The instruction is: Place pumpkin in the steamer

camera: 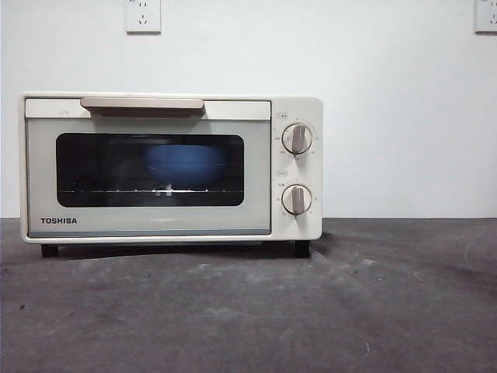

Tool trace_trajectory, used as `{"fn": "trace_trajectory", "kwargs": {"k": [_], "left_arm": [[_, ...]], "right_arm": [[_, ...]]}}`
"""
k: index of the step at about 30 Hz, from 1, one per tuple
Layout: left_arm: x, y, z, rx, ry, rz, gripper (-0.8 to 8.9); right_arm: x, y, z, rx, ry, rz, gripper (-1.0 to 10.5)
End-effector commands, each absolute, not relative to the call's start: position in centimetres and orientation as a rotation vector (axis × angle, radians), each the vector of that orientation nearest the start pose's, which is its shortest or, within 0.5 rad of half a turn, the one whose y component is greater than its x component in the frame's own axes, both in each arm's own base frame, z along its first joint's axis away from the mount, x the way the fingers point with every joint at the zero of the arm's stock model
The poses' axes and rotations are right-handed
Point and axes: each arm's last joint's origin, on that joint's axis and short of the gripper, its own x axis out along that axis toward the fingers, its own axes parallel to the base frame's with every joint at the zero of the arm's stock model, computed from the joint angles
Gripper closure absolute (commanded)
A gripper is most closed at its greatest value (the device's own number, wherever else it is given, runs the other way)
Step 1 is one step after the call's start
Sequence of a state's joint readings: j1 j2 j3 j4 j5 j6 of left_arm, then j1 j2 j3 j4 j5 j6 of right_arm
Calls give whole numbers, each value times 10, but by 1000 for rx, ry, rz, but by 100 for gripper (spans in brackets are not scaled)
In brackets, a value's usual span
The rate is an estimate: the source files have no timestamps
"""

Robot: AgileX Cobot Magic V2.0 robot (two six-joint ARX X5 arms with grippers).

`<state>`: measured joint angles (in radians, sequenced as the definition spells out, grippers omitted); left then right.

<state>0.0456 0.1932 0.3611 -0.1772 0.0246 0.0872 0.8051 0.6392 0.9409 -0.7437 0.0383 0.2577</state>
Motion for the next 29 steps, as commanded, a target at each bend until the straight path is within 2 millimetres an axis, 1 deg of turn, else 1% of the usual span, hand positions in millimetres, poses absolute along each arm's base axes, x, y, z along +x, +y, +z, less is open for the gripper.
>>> {"fn": "trace_trajectory", "kwargs": {"k": [1,6,9,14,22,29], "left_arm": [[91,4,237,91,30,24,795],[93,4,207,89,76,22,795],[93,4,197,89,90,21,795],[93,4,184,89,105,18,795],[90,3,170,87,162,15,795],[93,3,156,78,203,13,795]], "right_arm": [[78,81,352,50,494,704,940],[78,81,352,50,493,704,940],[78,81,352,50,493,704,940],[78,81,352,50,493,704,940],[78,81,352,50,493,704,940],[78,81,352,50,493,704,940]]}}
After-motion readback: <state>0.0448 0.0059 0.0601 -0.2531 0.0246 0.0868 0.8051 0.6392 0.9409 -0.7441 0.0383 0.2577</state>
